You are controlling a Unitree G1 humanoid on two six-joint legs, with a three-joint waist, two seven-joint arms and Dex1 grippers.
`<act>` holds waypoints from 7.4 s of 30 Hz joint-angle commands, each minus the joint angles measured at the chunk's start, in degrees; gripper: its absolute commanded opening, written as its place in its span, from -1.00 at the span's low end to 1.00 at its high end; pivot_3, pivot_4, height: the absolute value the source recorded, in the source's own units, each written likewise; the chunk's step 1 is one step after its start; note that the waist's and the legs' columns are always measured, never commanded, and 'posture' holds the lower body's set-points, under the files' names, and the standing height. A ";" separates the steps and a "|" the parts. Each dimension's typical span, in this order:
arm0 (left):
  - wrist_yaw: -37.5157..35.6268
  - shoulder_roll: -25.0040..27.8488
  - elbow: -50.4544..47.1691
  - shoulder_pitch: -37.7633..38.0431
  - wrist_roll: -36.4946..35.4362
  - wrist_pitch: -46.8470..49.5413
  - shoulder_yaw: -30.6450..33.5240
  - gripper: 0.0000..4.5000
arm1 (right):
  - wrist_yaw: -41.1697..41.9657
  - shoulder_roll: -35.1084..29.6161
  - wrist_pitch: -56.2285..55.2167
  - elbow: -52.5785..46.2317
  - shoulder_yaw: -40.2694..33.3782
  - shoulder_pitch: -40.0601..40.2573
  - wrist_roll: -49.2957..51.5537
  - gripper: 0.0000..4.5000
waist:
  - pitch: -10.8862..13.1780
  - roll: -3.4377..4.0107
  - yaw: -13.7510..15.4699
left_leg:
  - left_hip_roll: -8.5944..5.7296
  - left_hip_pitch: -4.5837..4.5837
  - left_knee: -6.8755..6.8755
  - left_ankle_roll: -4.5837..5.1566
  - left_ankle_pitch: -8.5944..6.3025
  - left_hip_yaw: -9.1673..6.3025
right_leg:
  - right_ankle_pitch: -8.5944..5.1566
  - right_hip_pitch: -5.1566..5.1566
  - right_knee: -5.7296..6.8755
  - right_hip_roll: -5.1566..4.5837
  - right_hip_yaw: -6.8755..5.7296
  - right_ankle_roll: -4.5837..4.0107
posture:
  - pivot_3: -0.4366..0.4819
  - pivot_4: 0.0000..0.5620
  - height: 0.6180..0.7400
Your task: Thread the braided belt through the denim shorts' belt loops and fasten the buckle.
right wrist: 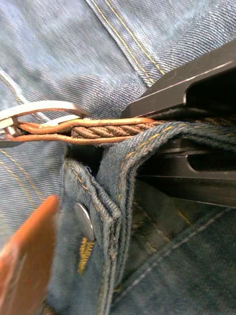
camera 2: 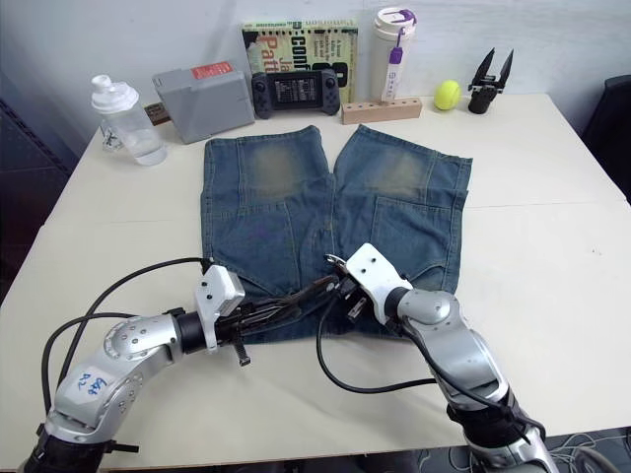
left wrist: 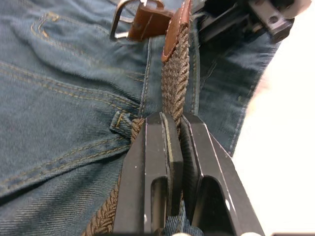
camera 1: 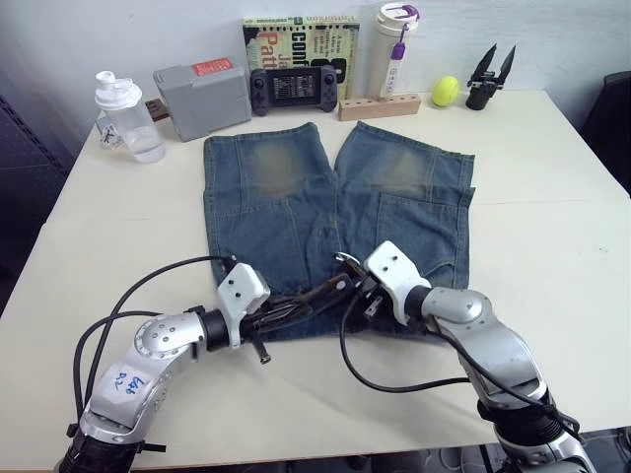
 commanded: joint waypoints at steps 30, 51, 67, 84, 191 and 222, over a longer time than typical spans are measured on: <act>7.33 -6.80 2.42 -5.66 3.44 4.16 -2.26 -1.00 | -3.39 -2.06 2.85 -6.11 0.96 -1.68 6.39 -0.97 | 0.00 0.00 0.00 | 0.00 -0.01 -0.02 0.00 0.00 0.01 | 0.00 -0.01 -0.02 0.01 -0.01 0.00 | -0.05 -0.47 0.76; 7.38 -6.68 -1.94 -5.19 3.04 5.31 -1.67 -1.00 | -2.69 -3.63 4.91 -3.28 0.59 -1.66 9.95 -0.97 | 0.00 0.00 -0.02 | 0.01 -0.02 -0.03 0.00 0.00 0.00 | 0.00 -0.01 -0.03 0.00 -0.01 0.00 | -0.05 -0.47 0.76; 6.69 -5.97 -3.65 -3.34 5.61 0.60 -4.27 -1.00 | -1.52 -2.20 7.54 -2.25 -2.17 -1.71 16.51 -0.97 | 0.00 0.00 -0.02 | 0.02 -0.03 -0.03 0.00 0.00 0.00 | 0.00 -0.01 -0.04 0.00 -0.01 0.00 | -0.05 -0.47 0.76; 5.51 -5.53 -2.47 1.31 6.99 -3.84 -1.77 -1.00 | -1.46 -3.81 8.39 0.08 -5.94 -3.40 20.43 -0.97 | 0.00 0.00 -0.07 | 0.03 -0.04 -0.06 0.00 0.00 -0.02 | 0.00 -0.05 -0.04 -0.01 -0.01 0.00 | -0.05 -0.47 0.76; 7.47 -8.91 8.42 -6.11 26.57 -25.02 -10.91 -1.00 | 22.01 -23.28 -49.83 15.25 7.78 -16.11 -7.07 -0.76 | 0.02 -0.02 0.11 | 0.00 -0.11 0.09 0.13 -0.06 -0.01 | 0.04 -0.01 -0.07 -0.13 -0.10 0.06 | -0.05 -0.47 0.76; -10.94 0.12 18.02 -2.21 -6.38 -9.77 12.36 -0.01 | 17.76 -20.25 -46.74 11.79 -0.11 -9.75 -8.46 -1.00 | 0.03 -0.01 0.09 | -0.09 -0.11 0.12 0.13 -0.06 -0.50 | 0.04 0.03 -0.05 -0.16 -0.13 0.07 | -0.05 -0.47 0.76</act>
